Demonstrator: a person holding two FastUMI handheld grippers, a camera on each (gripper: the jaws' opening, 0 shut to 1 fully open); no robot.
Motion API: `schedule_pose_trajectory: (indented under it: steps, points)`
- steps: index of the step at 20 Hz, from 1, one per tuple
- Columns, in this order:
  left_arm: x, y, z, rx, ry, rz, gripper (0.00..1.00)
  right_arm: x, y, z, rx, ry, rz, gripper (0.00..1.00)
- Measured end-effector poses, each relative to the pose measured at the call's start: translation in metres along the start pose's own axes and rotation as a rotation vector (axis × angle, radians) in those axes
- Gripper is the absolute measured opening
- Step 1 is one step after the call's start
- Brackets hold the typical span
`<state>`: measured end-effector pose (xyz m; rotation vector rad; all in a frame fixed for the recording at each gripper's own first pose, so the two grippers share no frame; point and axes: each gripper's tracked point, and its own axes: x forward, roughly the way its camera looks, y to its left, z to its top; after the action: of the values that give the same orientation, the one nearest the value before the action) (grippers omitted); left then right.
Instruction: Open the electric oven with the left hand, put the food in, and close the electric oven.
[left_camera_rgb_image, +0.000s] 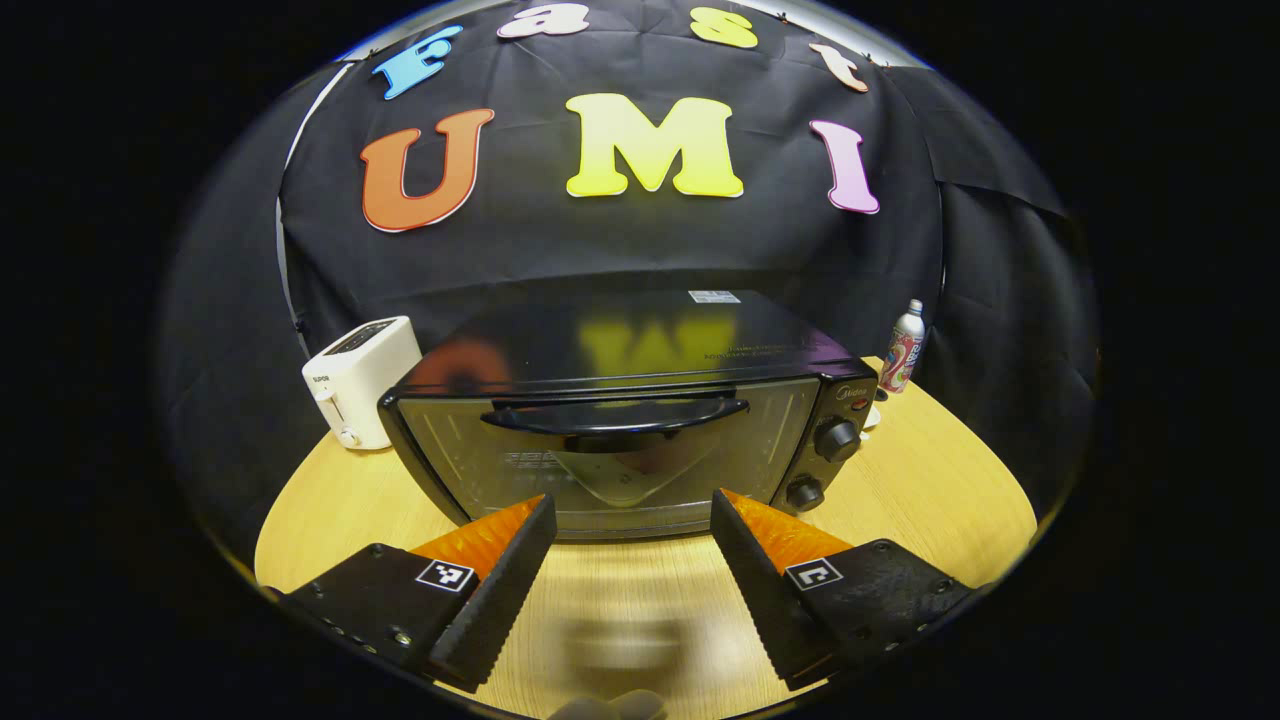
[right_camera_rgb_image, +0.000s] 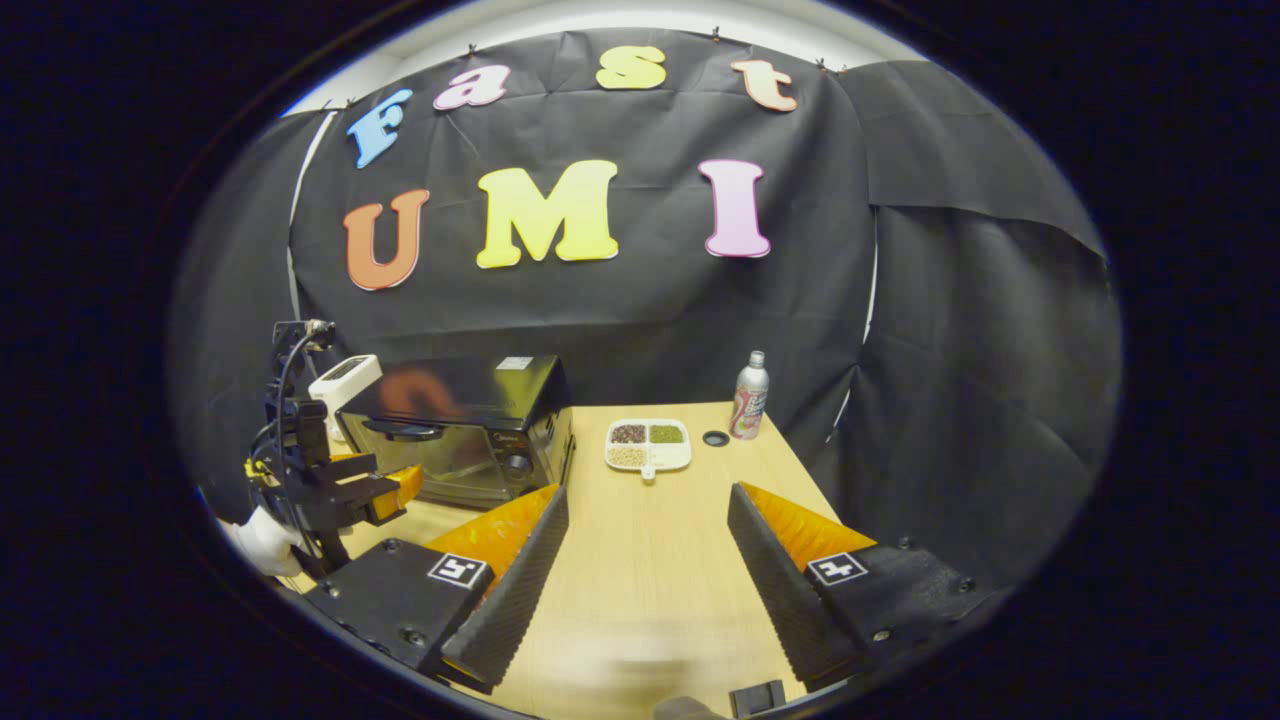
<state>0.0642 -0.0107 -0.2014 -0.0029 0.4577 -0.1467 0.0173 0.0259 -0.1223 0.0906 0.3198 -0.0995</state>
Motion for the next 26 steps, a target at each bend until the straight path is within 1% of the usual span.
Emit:
schedule_pose_trajectory:
  steps: [1,2,3,7,8,9,10,12,13,14,16,18,22,26]
  points:
    - [-0.008,0.0,0.006,-0.002,-0.021,-0.001,0.98,-0.004,0.002,0.005,0.0,-0.011,0.004,0.96]
    - [-0.019,0.0,0.015,-0.009,-0.046,-0.006,0.97,-0.013,0.008,0.009,-0.002,-0.027,0.005,1.0]
    - [-0.033,0.001,0.026,-0.015,-0.069,-0.007,0.97,-0.02,0.009,0.018,-0.004,-0.05,0.004,0.96]
    - [-0.106,0.004,0.087,-0.038,-0.232,-0.016,0.96,-0.049,0.012,0.059,-0.004,-0.163,-0.004,0.96]
    - [-0.122,0.003,0.101,-0.03,-0.27,-0.013,0.97,-0.056,0.011,0.068,0.006,-0.187,-0.011,1.0]
    - [-0.137,0.005,0.112,-0.017,-0.304,-0.004,0.96,-0.063,0.013,0.076,0.017,-0.204,0.002,1.0]
    - [-0.152,0.006,0.122,-0.012,-0.335,0.0,0.96,-0.07,0.016,0.083,0.022,-0.219,0.017,0.96]
    - [-0.184,0.006,0.141,-0.013,-0.389,0.008,0.96,-0.082,0.006,0.097,0.023,-0.263,0.012,0.96]
    - [-0.2,0.009,0.146,-0.012,-0.411,0.021,0.96,-0.088,0.004,0.104,0.024,-0.285,0.017,1.0]
    - [-0.21,0.009,0.15,-0.012,-0.426,0.031,0.96,-0.092,0.003,0.104,0.026,-0.292,0.027,0.96]
    - [-0.229,0.007,0.157,-0.025,-0.442,0.051,0.96,-0.099,-0.002,0.106,0.019,-0.296,0.047,0.96]
    - [-0.244,0.002,0.16,-0.027,-0.455,0.063,0.96,-0.104,-0.01,0.107,0.001,-0.312,0.047,0.96]
    - [-0.254,-0.001,0.163,-0.007,-0.461,0.093,0.96,-0.104,-0.011,0.104,-0.011,-0.308,0.077,0.96]
    - [-0.258,-0.009,0.162,-0.03,-0.455,0.103,0.96,-0.103,-0.015,0.106,-0.017,-0.311,0.102,0.96]
